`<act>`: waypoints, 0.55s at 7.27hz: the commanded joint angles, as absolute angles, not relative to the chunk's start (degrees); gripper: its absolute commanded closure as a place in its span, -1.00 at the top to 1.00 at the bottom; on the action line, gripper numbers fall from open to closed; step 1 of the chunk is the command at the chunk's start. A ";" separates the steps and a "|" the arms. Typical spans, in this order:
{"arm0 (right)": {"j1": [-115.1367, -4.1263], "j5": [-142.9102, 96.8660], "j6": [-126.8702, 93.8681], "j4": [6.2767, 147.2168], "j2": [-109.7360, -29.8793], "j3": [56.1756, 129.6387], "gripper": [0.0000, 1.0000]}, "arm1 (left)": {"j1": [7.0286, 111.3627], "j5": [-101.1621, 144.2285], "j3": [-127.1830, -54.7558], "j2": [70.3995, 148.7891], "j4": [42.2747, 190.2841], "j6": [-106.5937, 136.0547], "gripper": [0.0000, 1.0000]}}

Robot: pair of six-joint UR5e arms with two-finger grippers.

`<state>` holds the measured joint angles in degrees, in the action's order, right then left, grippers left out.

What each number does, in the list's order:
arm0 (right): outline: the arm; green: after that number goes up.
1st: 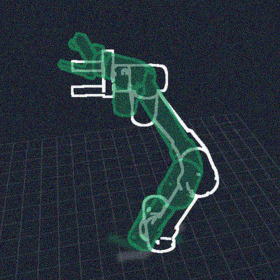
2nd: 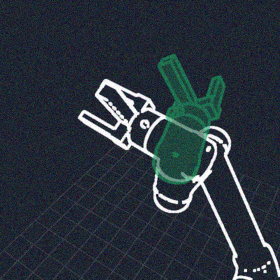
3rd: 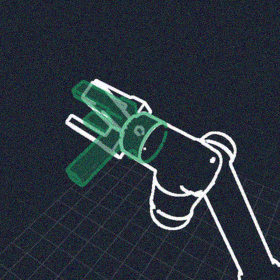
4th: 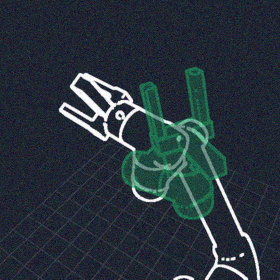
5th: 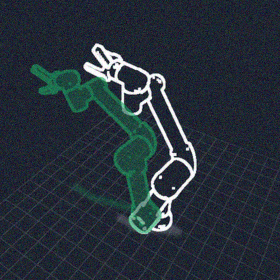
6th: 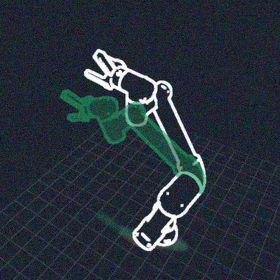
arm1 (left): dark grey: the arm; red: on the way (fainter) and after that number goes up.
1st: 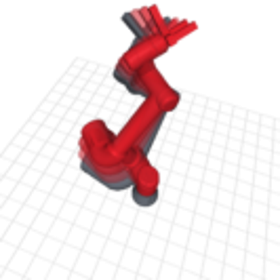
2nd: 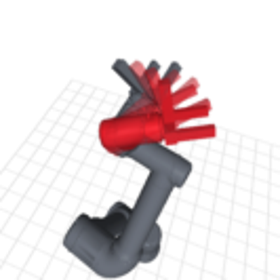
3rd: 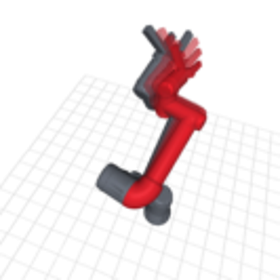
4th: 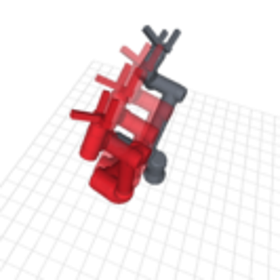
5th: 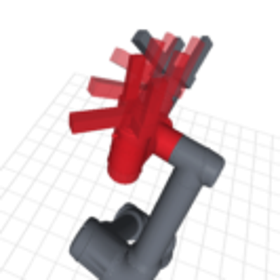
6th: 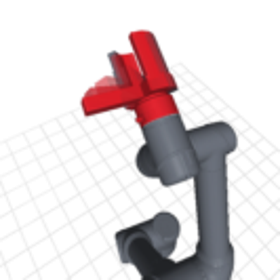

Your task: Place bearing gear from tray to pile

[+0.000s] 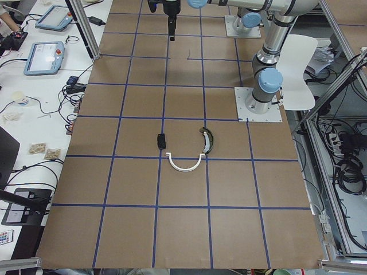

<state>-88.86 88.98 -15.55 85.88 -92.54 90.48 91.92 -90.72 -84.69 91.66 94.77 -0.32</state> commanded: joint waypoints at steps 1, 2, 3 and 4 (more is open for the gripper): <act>-88.86 89.12 -15.56 85.87 -92.37 90.53 1.00 | 92.11 -90.96 -85.25 90.36 94.83 -0.18 1.00; -88.86 89.12 -15.56 85.78 -92.46 90.53 1.00 | 92.11 -90.97 -85.86 89.57 94.92 -0.18 1.00; -88.86 89.03 -15.56 85.78 -92.46 90.53 1.00 | 92.11 -90.79 -86.48 89.30 94.83 -0.26 1.00; -88.86 88.95 -15.56 85.78 -92.46 90.53 1.00 | 92.02 -90.88 -86.75 89.12 94.83 -0.44 1.00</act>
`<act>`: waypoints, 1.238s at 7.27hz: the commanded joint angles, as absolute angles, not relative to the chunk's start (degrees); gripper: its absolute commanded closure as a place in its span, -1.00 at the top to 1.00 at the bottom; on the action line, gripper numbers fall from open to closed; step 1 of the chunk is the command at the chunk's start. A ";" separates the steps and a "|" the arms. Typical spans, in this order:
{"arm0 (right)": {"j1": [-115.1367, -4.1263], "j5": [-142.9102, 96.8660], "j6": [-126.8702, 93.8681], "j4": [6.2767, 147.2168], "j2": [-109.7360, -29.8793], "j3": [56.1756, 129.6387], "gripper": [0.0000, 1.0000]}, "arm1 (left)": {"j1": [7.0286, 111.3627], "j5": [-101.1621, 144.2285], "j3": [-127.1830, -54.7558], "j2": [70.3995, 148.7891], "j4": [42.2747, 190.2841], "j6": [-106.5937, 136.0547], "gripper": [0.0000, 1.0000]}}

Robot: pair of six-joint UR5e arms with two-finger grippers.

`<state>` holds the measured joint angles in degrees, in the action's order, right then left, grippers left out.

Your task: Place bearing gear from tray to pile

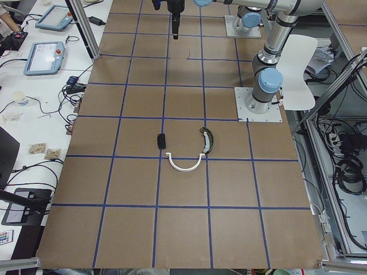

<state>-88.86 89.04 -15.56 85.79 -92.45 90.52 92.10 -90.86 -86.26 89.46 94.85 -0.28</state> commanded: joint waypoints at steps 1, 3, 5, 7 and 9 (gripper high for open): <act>-88.34 88.95 -15.47 85.78 -92.37 90.53 1.00 | 91.59 -90.88 -86.84 88.69 94.92 -0.44 1.00; -87.28 89.29 -15.55 86.39 -92.20 90.53 1.00 | 91.58 -90.88 -86.92 88.59 94.83 -0.44 1.00; -75.57 90.18 -12.33 85.00 -91.58 91.31 1.00 | 91.58 -90.79 -86.92 88.51 94.83 -0.35 1.00; -63.60 90.87 3.07 85.34 -89.75 91.49 1.00 | 91.49 -90.79 -86.92 88.42 94.75 -0.35 1.00; -49.73 91.93 23.99 91.79 -84.49 91.41 1.00 | 91.58 -90.79 -86.92 88.51 94.75 -0.35 1.00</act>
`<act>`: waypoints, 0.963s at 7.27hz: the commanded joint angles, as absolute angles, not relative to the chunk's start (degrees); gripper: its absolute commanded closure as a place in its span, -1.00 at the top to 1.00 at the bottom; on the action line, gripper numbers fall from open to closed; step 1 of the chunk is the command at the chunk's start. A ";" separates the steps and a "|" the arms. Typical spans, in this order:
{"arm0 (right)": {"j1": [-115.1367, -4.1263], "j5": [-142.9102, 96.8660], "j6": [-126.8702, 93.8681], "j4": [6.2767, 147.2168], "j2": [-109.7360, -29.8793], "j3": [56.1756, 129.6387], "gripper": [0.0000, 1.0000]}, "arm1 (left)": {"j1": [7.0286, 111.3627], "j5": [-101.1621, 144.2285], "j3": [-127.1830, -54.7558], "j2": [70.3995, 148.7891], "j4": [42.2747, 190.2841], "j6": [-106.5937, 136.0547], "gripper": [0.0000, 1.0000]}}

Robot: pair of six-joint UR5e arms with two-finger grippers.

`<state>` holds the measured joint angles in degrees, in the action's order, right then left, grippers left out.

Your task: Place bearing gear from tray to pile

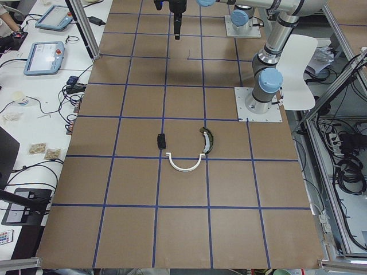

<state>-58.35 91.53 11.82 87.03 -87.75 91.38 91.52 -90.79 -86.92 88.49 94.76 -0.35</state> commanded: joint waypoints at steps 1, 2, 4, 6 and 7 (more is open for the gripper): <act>-44.96 92.02 34.17 98.54 -79.59 91.32 1.00 | 91.58 -90.79 -86.92 88.42 94.75 -0.35 1.00; -41.52 92.11 41.41 106.36 -75.28 91.14 1.00 | 91.58 -90.79 -86.92 88.33 94.75 -0.35 1.00; -38.51 92.02 45.08 116.23 -67.19 90.70 1.00 | 91.58 -90.79 -86.92 88.33 94.75 -0.26 1.00; -38.41 92.11 45.44 123.03 -60.06 90.53 1.00 | 91.67 -90.79 -87.01 88.33 94.75 -0.18 1.00; -38.41 91.85 44.74 123.05 -59.07 91.14 1.00 | 91.67 -90.79 -87.01 88.33 94.75 -0.09 1.00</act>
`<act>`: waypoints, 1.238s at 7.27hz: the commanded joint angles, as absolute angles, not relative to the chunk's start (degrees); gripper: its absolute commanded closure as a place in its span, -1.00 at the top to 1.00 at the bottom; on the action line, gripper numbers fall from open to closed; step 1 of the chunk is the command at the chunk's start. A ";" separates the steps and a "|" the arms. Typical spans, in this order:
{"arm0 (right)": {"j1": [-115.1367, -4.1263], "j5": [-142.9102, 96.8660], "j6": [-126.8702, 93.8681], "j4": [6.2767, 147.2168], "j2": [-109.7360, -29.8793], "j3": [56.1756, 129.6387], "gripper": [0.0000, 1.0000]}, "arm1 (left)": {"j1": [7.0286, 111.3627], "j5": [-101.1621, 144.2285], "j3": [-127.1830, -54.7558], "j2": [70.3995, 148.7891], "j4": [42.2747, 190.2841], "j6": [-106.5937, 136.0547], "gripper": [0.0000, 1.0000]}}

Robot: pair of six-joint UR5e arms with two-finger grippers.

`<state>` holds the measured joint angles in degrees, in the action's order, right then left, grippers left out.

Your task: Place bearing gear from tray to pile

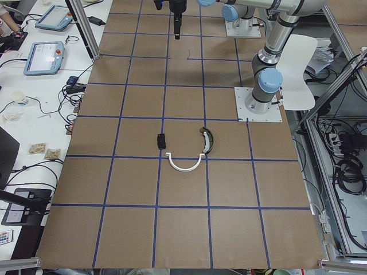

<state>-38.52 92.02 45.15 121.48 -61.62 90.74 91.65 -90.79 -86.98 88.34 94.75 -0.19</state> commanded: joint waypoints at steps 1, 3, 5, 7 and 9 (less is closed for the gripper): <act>-38.41 92.02 45.17 123.13 -57.58 90.97 0.96 | 91.67 -90.79 -86.92 88.33 94.75 -0.17 1.00; -38.41 92.98 44.74 123.14 -55.73 90.35 0.77 | 91.67 -90.79 -87.01 88.42 94.75 0.09 1.00; -38.41 93.51 44.47 123.13 -55.63 90.79 0.43 | 91.50 -90.79 -87.01 88.33 94.31 0.09 1.00; -38.32 95.36 44.04 123.05 -55.64 90.88 0.12 | 91.67 -90.79 -87.10 88.42 94.04 0.09 1.00; -38.41 95.54 43.25 123.05 -55.63 90.88 -0.45 | 91.67 -90.79 -87.19 88.33 94.04 0.09 1.00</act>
